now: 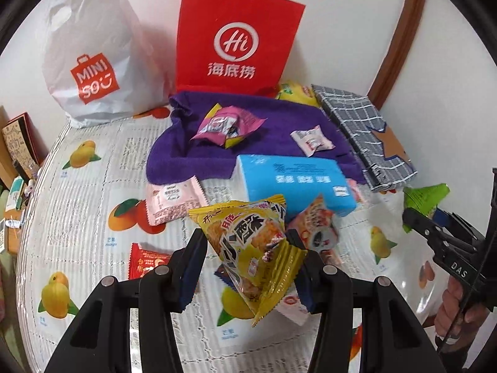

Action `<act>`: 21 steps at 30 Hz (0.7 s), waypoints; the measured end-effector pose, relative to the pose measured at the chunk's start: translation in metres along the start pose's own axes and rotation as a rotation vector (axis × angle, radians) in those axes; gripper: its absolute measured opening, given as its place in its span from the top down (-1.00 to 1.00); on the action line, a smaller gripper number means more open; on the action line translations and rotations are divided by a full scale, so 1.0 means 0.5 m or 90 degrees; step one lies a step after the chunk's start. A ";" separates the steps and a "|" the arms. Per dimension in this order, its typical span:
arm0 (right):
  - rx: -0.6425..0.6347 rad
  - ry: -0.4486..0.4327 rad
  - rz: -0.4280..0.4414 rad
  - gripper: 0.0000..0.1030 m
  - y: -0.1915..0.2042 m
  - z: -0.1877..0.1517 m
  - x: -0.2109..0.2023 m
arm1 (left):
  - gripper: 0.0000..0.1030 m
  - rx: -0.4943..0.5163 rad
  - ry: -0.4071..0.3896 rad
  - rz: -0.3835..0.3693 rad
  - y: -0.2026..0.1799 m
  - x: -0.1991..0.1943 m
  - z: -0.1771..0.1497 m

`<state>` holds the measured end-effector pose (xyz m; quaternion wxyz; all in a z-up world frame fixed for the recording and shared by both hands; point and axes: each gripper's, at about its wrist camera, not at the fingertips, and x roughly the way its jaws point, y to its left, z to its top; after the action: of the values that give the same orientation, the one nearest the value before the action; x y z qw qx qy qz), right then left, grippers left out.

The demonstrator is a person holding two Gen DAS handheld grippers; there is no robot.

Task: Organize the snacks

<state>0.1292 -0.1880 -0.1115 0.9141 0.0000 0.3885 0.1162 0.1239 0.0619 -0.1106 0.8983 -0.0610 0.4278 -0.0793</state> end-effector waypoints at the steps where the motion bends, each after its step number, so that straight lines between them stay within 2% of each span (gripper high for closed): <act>1: -0.001 -0.006 0.000 -0.12 0.002 0.006 -0.005 | 0.04 0.002 -0.003 -0.003 -0.005 -0.005 0.003; 10: -0.003 -0.031 0.002 -0.12 0.021 0.074 -0.019 | 0.04 0.025 -0.021 0.002 -0.036 -0.027 0.057; 21: -0.015 -0.038 0.005 -0.12 0.030 0.181 0.021 | 0.04 0.040 -0.037 -0.001 -0.054 -0.014 0.157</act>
<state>0.1973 -0.1632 -0.0544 0.9248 -0.0057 0.3598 0.1239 0.1783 0.0401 -0.0512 0.9118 -0.0354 0.3988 -0.0912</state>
